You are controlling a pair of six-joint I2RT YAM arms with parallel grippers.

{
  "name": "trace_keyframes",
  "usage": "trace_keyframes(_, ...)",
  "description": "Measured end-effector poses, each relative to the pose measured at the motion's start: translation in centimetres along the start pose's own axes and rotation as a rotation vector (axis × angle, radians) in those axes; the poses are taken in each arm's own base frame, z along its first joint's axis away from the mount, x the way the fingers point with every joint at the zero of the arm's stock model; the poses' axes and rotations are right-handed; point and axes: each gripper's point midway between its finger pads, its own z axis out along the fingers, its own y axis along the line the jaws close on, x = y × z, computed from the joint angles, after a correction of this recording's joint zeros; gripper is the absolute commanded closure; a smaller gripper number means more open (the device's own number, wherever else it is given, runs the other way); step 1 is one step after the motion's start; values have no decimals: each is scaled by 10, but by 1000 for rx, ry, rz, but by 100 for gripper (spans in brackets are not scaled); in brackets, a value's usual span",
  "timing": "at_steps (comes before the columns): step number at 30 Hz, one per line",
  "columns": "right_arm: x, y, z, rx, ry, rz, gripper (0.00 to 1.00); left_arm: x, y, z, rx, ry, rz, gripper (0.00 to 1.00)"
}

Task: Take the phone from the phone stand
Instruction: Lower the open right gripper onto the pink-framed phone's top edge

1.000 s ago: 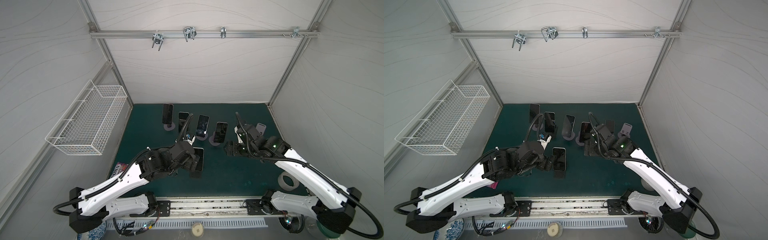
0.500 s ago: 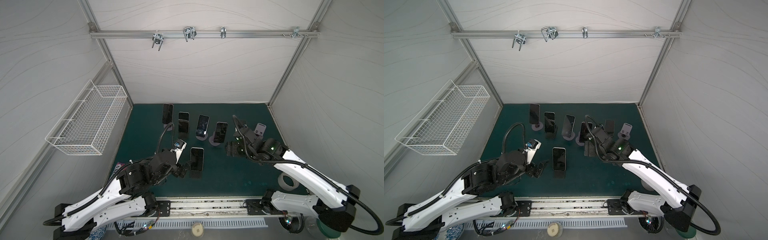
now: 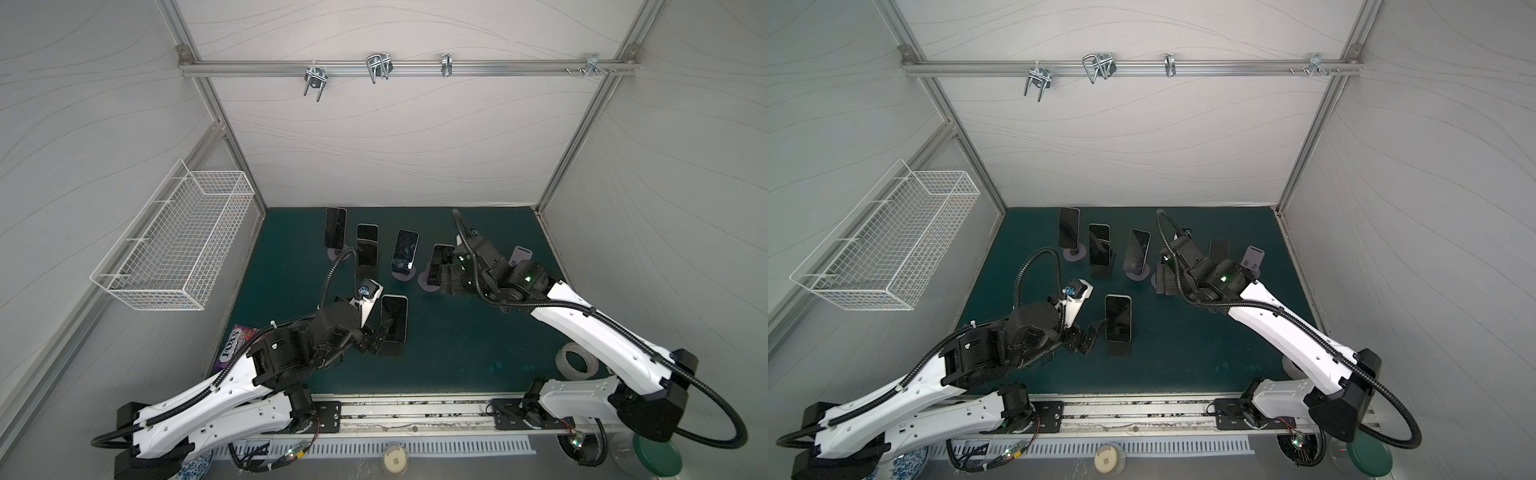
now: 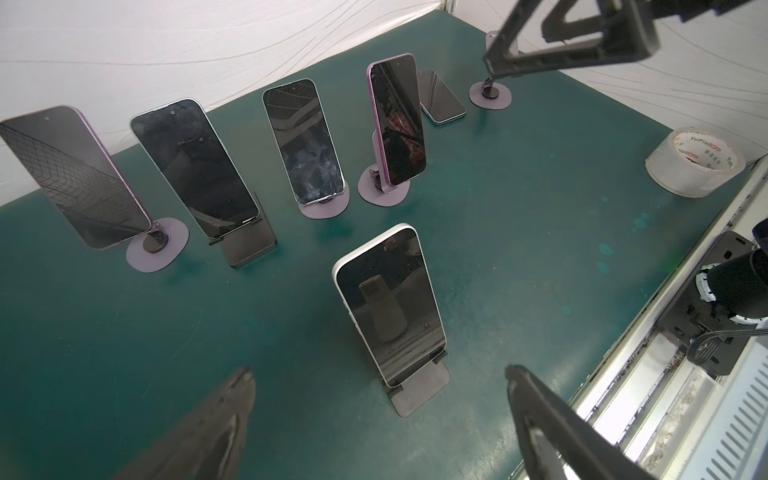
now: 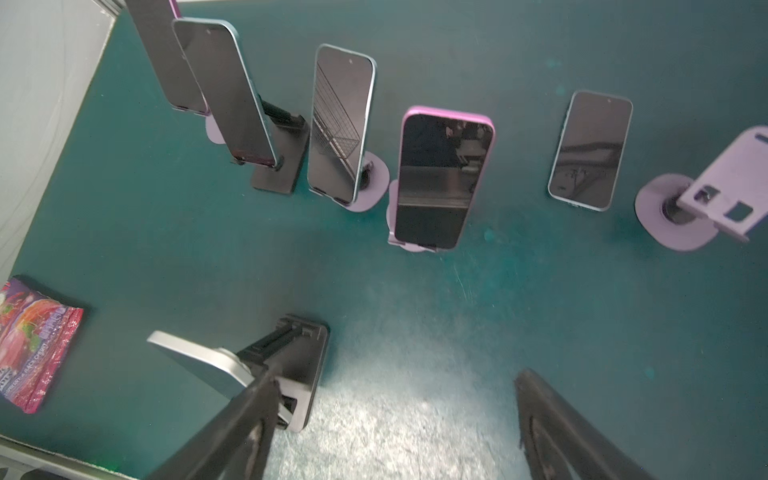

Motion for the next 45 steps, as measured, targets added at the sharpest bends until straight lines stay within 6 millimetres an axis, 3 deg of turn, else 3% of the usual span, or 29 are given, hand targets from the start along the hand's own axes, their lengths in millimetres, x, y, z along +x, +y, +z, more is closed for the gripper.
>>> trace_keyframes(5,-19,-13,18,11,-12,27,8,-7,-4,6,6,-19,8,3)
trace_keyframes(13,-40,-26,42,4,-35,55,7,-19,-8,35,3,42,18,2)
trace_keyframes(23,-41,-24,80,12,-14,41,5,-63,6,61,5,19,-37,2)
trace_keyframes(32,-41,-24,99,26,-10,43,3,-80,10,90,36,29,-38,1)
trace_keyframes(40,-42,-31,111,39,-8,62,3,-79,12,104,82,5,-66,2)
trace_keyframes(45,-37,-34,121,42,4,81,3,-70,29,107,69,8,-120,2)
